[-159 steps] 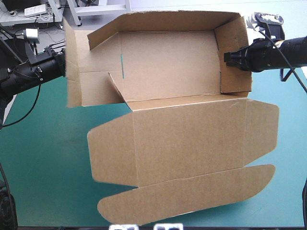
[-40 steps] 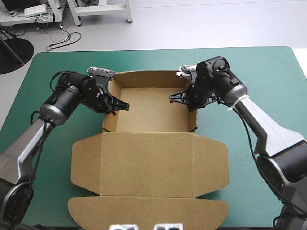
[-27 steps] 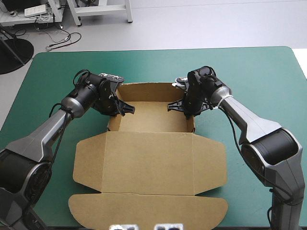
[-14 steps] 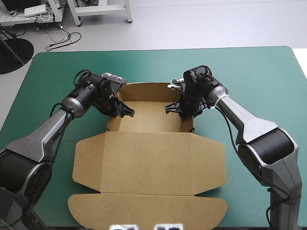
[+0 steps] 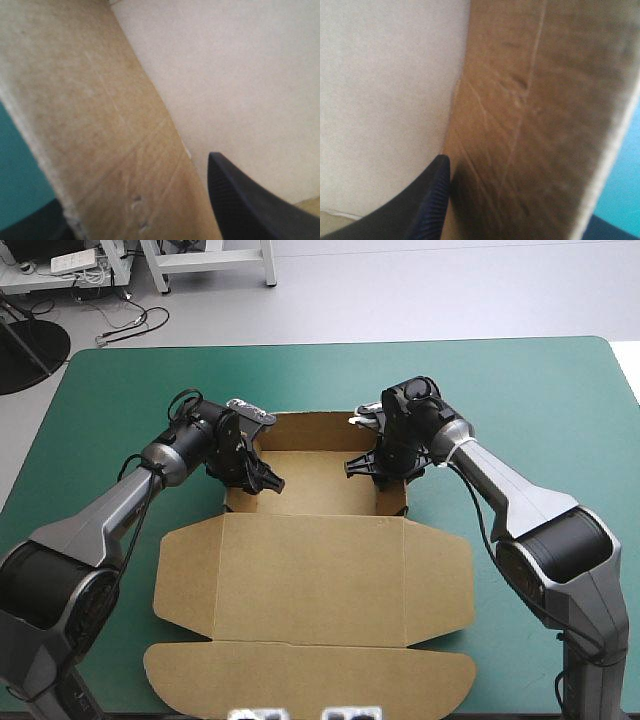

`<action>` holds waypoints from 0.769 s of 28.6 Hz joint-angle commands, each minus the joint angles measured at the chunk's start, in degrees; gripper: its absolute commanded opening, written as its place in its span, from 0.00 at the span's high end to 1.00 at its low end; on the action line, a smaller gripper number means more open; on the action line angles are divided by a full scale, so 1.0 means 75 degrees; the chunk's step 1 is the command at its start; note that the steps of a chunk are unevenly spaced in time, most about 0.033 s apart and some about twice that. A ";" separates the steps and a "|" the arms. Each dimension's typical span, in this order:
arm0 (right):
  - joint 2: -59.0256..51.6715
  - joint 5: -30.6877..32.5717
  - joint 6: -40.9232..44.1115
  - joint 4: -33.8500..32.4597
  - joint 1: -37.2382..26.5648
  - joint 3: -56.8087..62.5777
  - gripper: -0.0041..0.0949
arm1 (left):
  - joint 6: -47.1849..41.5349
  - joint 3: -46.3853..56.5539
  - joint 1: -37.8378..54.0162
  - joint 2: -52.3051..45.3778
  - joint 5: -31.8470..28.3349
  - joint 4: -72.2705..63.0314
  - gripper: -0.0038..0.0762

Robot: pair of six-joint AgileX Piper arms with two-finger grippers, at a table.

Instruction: Fold the box

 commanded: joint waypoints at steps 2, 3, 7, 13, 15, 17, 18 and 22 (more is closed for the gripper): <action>-0.0372 0.0020 -0.0102 -0.0132 -0.0121 -0.0246 0.56 | -0.0346 -0.0184 -0.0102 -0.0344 -0.0771 -0.0159 0.37; -0.0385 0.0007 -0.0102 -0.0116 -0.0170 -0.0262 0.56 | -0.0520 -0.0184 -0.0102 -0.0344 -0.0859 -0.0159 0.37; -0.0391 0.0007 -0.0102 0.0000 -0.0342 -0.0527 0.56 | -0.0883 -0.0184 -0.0102 -0.0344 -0.1226 0.0042 0.37; -0.0421 0.0072 -0.0154 0.0164 -0.0541 -0.1486 0.56 | -0.1145 -0.0421 -0.0102 -0.0361 -0.1308 0.0322 0.37; -0.0472 0.0072 -0.0154 0.0219 -0.0600 -0.1808 0.56 | -0.1145 -0.0573 -0.0102 -0.0361 -0.1243 0.0322 0.37; -0.0571 0.0072 -0.0166 0.0199 -0.0598 -0.1997 0.56 | -0.1145 -0.0869 -0.0102 -0.0361 -0.1050 0.0356 0.37; -0.0649 0.0072 -0.0213 0.0137 -0.0598 -0.2082 0.56 | -0.1145 -0.1015 -0.0102 -0.0361 -0.0915 0.0467 0.37; -0.1229 0.0072 -0.0328 -0.0357 -0.0598 -0.2305 0.56 | -0.1252 -0.2274 -0.0102 -0.0412 0.0026 0.1475 0.37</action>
